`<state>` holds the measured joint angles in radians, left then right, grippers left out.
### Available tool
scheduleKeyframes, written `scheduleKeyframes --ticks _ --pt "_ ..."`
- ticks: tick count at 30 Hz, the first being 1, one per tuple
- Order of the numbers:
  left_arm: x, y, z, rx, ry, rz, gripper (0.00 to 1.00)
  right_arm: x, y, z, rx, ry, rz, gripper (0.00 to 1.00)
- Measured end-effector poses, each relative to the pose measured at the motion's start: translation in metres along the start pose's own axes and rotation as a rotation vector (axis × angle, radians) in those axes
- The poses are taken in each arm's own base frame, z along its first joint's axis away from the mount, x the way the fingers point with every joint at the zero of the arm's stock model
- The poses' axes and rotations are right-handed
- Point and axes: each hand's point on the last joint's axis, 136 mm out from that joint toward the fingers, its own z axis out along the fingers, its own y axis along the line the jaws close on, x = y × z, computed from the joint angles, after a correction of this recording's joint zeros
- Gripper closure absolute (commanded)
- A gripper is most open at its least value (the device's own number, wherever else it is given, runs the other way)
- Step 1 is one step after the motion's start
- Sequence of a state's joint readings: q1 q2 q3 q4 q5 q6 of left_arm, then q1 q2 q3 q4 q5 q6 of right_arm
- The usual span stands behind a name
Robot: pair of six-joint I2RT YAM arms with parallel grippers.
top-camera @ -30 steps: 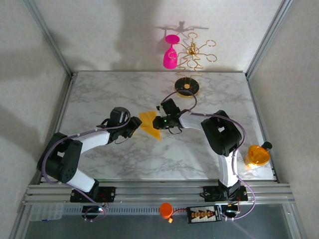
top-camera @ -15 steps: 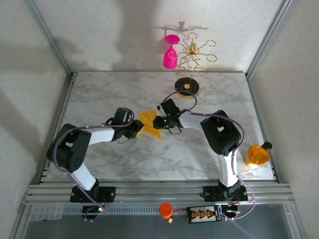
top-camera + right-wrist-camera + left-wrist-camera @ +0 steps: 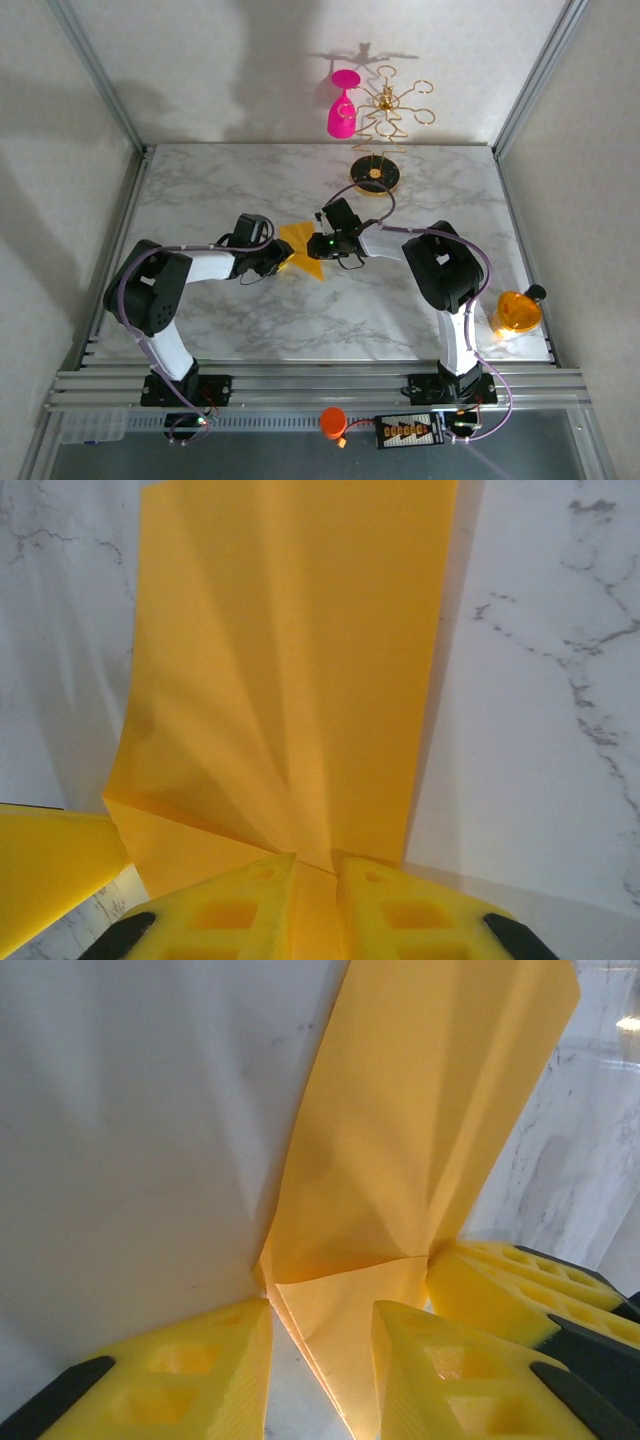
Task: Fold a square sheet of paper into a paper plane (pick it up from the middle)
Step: Fourth fold the wing at the center of the table.
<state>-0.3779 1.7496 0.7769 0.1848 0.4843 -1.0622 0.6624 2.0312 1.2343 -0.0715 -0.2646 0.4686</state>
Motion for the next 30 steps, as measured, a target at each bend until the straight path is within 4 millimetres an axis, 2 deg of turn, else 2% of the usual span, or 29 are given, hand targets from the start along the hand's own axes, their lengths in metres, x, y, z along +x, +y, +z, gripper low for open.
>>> scheduleKeyframes --ticks 15,22,26,30 --pt "0.003 -0.020 -0.001 0.088 0.025 0.065 0.77 0.000 -0.001 0.000 0.002 0.000 0.001 0.81" --pt "0.006 -0.012 0.007 0.074 0.048 0.080 0.83 0.000 -0.001 0.000 -0.001 -0.002 0.000 0.79" --pt "0.007 -0.007 0.010 0.060 0.054 0.084 0.92 -0.001 0.000 0.000 -0.009 -0.003 -0.007 0.75" --pt "0.005 -0.011 0.010 0.066 0.050 0.087 0.97 -0.004 -0.001 -0.007 0.006 -0.023 -0.032 0.66"
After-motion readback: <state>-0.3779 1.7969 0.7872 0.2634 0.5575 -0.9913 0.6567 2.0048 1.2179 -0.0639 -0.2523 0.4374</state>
